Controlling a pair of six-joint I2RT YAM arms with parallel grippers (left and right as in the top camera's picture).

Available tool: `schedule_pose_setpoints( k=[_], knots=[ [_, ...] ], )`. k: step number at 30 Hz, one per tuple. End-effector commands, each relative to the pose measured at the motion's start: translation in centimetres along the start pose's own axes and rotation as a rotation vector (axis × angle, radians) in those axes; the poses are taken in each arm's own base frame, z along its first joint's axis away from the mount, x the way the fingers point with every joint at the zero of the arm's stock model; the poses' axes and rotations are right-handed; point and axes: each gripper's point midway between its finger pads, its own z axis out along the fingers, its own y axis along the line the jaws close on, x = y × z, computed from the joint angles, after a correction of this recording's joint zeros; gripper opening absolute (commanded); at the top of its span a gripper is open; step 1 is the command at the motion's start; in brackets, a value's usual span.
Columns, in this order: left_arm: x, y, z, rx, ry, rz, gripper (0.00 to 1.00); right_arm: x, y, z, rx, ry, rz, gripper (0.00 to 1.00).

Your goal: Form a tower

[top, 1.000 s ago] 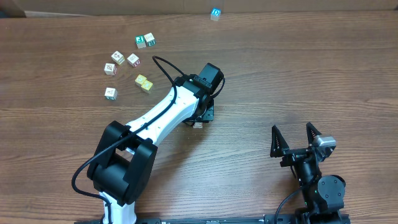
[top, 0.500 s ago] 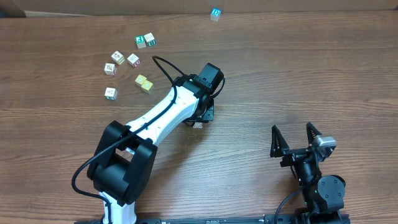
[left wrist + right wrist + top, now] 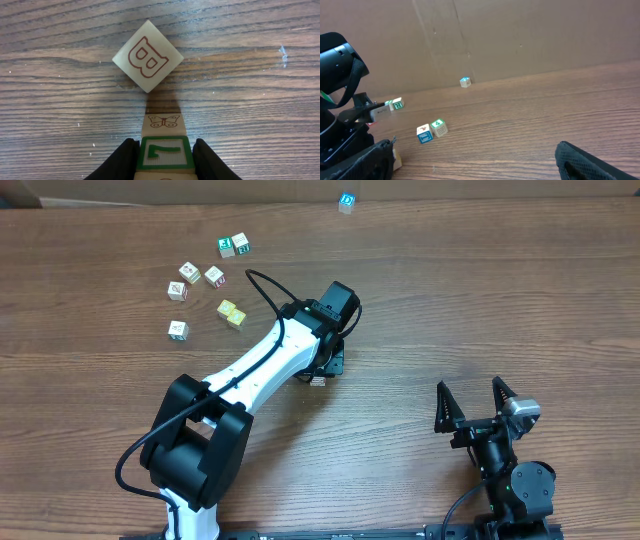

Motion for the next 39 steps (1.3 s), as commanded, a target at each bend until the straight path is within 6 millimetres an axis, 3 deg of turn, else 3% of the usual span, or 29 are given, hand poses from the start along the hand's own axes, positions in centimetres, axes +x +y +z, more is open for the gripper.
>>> schedule_pose_setpoints(
  k=[1,13,22,25,29,39],
  knots=[
    [0.1,0.3,0.5,-0.017,0.002,0.028,0.30,0.1,-0.1,0.0,0.001,-0.007,0.005,1.00],
    [0.1,0.3,0.5,-0.016,0.000,0.028,0.30,0.1,-0.1,0.0,0.001,-0.007,0.005,1.00],
    [0.0,0.2,0.5,-0.016,-0.001,0.028,0.38,0.1,-0.1,0.0,0.001,-0.007,0.005,1.00],
    [0.0,0.2,0.5,-0.014,-0.002,0.028,0.47,0.1,-0.1,0.0,0.001,-0.007,0.005,1.00],
    [0.0,0.2,0.5,-0.013,-0.002,0.027,0.47,0.1,-0.1,0.0,0.001,-0.007,0.005,1.00],
    [-2.8,0.6,-2.1,0.003,-0.045,0.059,0.57,0.1,-0.1,0.0,0.001,-0.007,0.005,1.00]
  ],
)
